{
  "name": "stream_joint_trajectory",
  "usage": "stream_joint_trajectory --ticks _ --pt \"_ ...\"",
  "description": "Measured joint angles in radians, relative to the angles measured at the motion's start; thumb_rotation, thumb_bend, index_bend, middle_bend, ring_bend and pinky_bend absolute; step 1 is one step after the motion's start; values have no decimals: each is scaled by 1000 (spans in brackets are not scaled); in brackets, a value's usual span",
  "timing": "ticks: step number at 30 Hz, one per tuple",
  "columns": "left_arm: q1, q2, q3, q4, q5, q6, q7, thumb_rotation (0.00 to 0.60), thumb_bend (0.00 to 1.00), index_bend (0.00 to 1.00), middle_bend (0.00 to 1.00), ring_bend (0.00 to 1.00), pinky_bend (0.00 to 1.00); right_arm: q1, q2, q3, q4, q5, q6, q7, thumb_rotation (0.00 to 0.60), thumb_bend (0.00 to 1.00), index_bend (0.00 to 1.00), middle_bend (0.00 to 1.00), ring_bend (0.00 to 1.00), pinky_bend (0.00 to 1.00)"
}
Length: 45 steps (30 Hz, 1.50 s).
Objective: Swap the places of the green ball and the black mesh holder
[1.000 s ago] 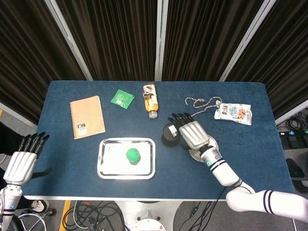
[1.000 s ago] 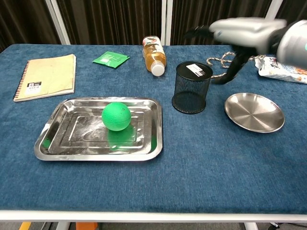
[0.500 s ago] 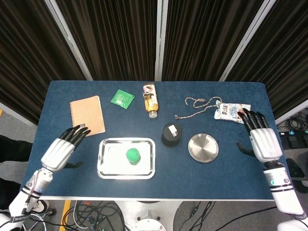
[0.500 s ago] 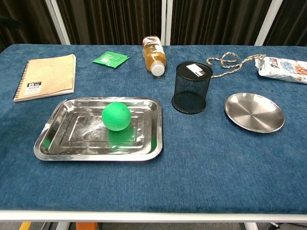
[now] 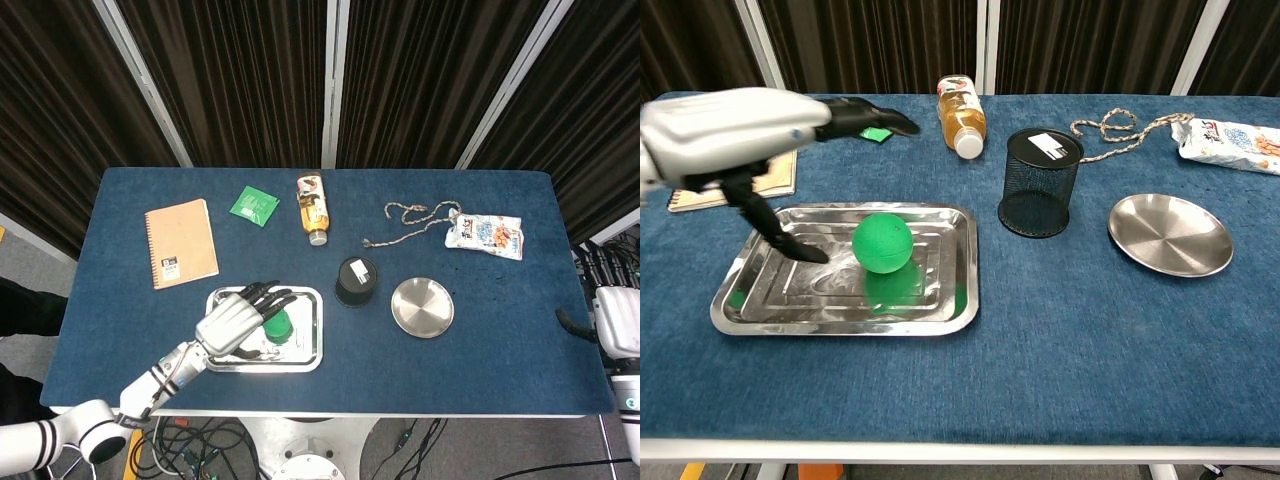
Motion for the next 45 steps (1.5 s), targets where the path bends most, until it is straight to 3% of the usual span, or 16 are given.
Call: stream_joint_trajectory --ticks 9,16,25,36,45 --pt "-107 -71 -43 69 -90 -105 83 600 0 95 94 62 297 -6 29 36 -3 5 -26 16 600 182 0 0 0 19" --pt "-155 -70 -34 85 -174 -180 129 600 0 127 125 82 335 -16 46 55 -11 1 -30 45 600 185 0 0 0 19" --pt "-182 -110 4 127 -229 -189 189 600 11 184 167 138 409 -27 38 63 4 -7 -50 65 600 191 0 0 0 19" --pt "-202 -153 36 185 -243 -187 175 600 148 265 254 238 538 -37 22 74 35 -8 -66 91 600 201 0 0 0 19" --pt "-205 -169 54 212 -223 -151 160 600 202 315 306 296 623 -37 13 78 46 -12 -88 95 600 207 0 0 0 20"
